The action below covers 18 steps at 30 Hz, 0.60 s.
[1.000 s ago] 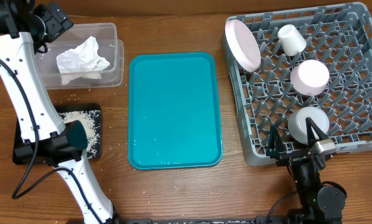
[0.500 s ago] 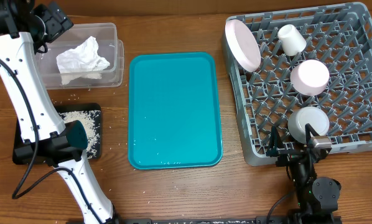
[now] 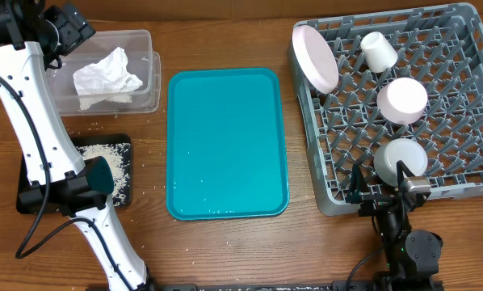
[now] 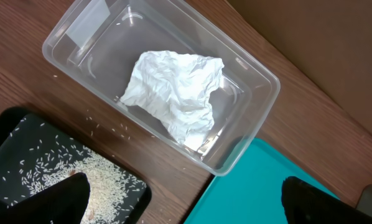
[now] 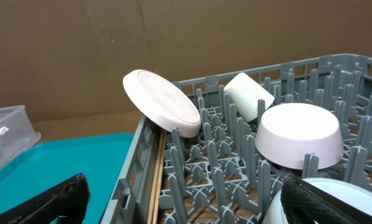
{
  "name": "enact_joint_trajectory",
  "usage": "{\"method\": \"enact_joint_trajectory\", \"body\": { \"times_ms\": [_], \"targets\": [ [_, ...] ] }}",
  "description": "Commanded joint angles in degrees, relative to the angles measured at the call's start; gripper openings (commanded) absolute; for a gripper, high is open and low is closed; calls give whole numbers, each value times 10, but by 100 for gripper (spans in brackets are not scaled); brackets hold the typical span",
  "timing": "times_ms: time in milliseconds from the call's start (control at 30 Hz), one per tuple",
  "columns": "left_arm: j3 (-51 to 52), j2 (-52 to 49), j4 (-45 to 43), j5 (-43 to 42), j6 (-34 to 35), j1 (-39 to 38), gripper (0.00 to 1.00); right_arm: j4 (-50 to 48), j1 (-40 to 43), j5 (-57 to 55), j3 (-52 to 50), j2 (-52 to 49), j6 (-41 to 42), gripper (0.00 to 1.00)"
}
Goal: Sort waste into correct bins and load items into the dishwasher
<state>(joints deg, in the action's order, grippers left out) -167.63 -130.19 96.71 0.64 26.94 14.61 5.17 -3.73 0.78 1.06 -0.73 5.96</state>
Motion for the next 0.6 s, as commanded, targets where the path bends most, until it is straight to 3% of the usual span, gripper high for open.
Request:
{"method": "enact_joint_trajectory", "body": {
  "times_ms": [0,167,267,400,567],
  "targets": [
    [-7,9,1,-2,-6,-1,100,-3,4,-7,-6,5,-4,100],
    [-7,9,1,15,-42,-2,100,-3,4,-7,-6,5,-4,100],
    [33,39,1,-28,-71,-4,100,-3,4,-7,-6,5,-4,100],
    [214,136,-17,-33,-31,-28,100,-3,4,-7,-6,5,-4,100],
    [477,284,-143,1,-33,-89,100,-3,4,-7,-6,5,-3,100]
  ]
}}
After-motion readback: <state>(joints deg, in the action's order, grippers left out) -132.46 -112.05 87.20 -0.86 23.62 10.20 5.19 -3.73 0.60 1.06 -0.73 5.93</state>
